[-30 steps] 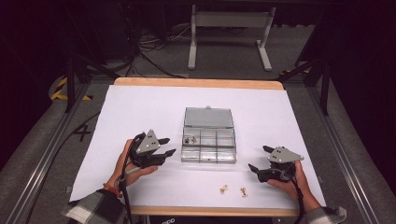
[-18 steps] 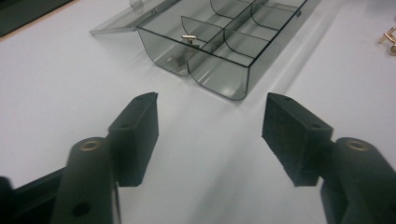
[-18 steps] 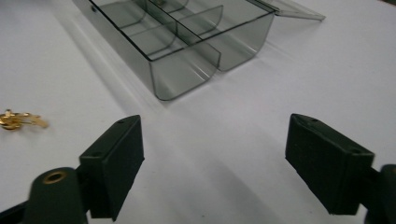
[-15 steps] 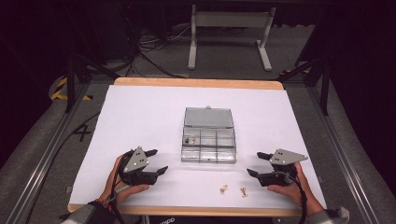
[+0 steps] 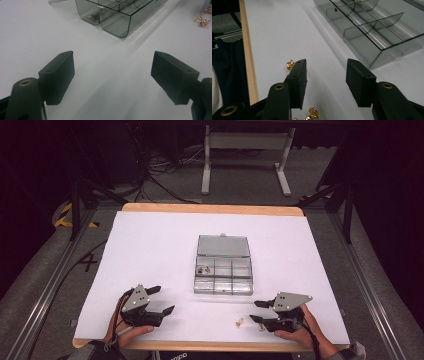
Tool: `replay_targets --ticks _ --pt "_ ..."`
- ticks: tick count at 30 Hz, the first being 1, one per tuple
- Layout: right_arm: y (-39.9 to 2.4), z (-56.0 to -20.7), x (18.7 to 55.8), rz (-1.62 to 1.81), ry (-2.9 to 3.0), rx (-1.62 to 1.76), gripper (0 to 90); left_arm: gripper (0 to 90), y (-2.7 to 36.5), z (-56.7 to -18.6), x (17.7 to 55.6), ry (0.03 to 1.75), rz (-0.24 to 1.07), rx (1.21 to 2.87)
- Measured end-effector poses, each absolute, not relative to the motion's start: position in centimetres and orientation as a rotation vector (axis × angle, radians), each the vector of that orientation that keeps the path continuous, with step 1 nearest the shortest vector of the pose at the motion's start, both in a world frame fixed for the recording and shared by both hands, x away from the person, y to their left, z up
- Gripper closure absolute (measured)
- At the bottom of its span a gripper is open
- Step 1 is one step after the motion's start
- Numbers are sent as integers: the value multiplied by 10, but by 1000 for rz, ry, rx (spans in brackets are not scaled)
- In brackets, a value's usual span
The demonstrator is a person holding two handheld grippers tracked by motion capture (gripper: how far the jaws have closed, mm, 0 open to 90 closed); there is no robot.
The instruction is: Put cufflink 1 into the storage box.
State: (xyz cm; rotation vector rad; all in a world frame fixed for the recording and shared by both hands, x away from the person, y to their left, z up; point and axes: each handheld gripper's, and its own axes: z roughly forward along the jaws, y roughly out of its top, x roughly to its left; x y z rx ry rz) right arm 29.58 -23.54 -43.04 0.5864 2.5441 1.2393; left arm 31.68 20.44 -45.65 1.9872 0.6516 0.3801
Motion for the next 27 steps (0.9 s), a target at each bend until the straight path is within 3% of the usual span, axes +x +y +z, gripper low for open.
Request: replay_targets --ticks 16,27 --pt "-192 -443 289 1102 2658 527 536 172 205 -457 318 675 356 1972" --pt "-190 -447 289 1105 2657 601 623 165 207 -457 319 685 347 1955"
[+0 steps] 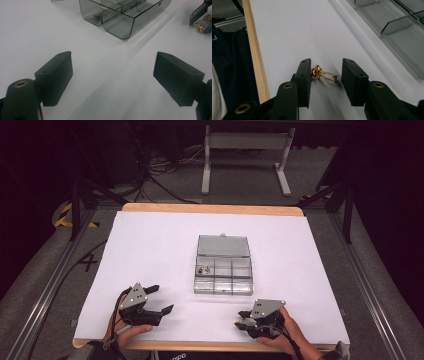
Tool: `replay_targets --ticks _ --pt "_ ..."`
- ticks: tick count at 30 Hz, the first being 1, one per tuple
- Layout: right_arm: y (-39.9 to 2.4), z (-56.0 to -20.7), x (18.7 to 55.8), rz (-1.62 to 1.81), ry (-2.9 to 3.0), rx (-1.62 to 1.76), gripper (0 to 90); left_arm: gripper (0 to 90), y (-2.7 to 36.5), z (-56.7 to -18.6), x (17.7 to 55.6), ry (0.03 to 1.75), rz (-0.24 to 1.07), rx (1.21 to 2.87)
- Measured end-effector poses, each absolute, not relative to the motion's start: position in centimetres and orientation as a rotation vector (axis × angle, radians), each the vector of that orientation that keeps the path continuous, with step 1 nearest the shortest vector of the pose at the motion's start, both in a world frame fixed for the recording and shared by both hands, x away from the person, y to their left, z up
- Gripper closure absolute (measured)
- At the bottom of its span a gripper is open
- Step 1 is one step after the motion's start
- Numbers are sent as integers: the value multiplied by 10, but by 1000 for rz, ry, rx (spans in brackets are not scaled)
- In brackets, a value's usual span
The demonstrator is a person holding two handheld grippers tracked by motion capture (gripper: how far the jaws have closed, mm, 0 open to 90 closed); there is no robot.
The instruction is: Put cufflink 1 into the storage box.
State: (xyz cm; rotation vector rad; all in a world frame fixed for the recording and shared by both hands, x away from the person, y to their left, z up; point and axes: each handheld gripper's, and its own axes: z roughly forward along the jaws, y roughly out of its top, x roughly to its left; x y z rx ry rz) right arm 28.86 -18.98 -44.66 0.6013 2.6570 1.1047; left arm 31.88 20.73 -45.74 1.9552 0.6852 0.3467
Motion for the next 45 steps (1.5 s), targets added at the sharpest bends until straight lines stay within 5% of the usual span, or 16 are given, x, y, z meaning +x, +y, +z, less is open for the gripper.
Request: replay_targets --ticks 45 --pt "-193 -410 310 1205 2567 498 670 158 208 -458 318 682 345 1951"
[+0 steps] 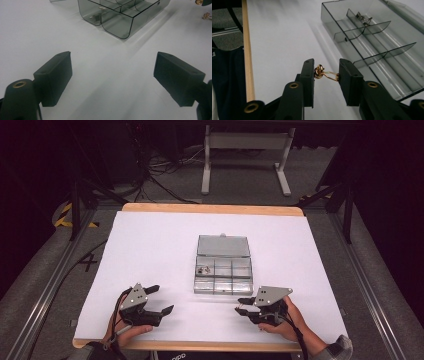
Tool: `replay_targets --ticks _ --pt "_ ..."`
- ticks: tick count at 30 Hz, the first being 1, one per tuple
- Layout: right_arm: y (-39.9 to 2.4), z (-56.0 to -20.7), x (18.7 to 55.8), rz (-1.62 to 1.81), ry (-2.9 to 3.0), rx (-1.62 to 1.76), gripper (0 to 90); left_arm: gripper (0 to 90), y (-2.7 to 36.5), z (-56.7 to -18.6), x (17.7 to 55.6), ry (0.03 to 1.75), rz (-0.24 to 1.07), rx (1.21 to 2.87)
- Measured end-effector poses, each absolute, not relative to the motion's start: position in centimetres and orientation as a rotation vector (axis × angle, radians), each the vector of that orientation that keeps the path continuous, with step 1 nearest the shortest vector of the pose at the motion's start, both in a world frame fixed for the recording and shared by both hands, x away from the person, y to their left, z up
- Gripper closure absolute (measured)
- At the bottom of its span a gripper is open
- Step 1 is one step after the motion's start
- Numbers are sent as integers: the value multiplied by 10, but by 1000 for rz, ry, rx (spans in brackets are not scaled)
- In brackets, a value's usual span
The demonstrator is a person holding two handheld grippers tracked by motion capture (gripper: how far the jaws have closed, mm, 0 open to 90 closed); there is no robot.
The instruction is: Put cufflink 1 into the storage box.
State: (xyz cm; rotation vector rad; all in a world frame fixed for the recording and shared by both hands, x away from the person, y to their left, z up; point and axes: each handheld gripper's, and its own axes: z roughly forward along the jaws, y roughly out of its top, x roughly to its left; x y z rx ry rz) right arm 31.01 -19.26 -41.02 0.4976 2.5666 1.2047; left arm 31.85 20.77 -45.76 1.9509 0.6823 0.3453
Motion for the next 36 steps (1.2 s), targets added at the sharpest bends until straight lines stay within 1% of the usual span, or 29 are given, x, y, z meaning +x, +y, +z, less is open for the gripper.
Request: replay_targets --ticks 6,10,19,29,36 --pt "-190 -399 322 1236 2530 508 669 159 208 -457 318 679 347 1952" --pt "-188 -394 333 1214 2498 513 669 191 208 -457 318 676 347 1949" --pt "-183 -388 369 1222 2504 580 669 180 208 -457 318 675 341 1954" --pt "-168 -392 403 1179 2524 611 669 173 208 -457 318 670 339 1948" --pt "-158 -400 421 1115 2550 643 669 187 207 -457 317 663 355 1958"
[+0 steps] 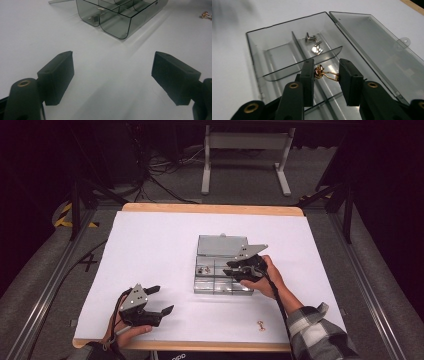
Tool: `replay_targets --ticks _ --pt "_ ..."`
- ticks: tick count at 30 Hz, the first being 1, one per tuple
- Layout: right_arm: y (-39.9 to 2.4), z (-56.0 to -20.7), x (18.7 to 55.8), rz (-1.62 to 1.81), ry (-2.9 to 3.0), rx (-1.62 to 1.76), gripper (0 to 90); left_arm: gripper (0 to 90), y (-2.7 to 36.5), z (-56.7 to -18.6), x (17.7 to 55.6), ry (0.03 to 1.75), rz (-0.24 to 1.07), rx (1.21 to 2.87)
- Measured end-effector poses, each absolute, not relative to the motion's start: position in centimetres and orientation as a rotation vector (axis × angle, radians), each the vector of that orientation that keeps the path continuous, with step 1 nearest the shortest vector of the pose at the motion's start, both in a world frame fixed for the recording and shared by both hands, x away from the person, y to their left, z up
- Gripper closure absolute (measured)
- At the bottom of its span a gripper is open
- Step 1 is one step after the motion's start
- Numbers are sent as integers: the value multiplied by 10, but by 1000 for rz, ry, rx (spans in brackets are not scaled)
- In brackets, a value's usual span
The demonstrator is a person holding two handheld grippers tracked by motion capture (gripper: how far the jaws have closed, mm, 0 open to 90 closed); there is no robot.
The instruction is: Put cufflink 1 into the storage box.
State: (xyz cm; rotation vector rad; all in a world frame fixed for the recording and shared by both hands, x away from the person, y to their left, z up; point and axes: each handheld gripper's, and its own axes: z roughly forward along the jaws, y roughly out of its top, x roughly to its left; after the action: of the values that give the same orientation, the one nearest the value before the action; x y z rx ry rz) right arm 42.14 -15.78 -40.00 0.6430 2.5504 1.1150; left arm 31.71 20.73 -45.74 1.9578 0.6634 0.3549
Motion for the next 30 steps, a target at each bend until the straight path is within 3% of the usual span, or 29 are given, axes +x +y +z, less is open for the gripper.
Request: replay_targets --ticks 30 --pt "-147 -410 438 1034 2560 685 654 177 207 -457 317 662 348 1959"
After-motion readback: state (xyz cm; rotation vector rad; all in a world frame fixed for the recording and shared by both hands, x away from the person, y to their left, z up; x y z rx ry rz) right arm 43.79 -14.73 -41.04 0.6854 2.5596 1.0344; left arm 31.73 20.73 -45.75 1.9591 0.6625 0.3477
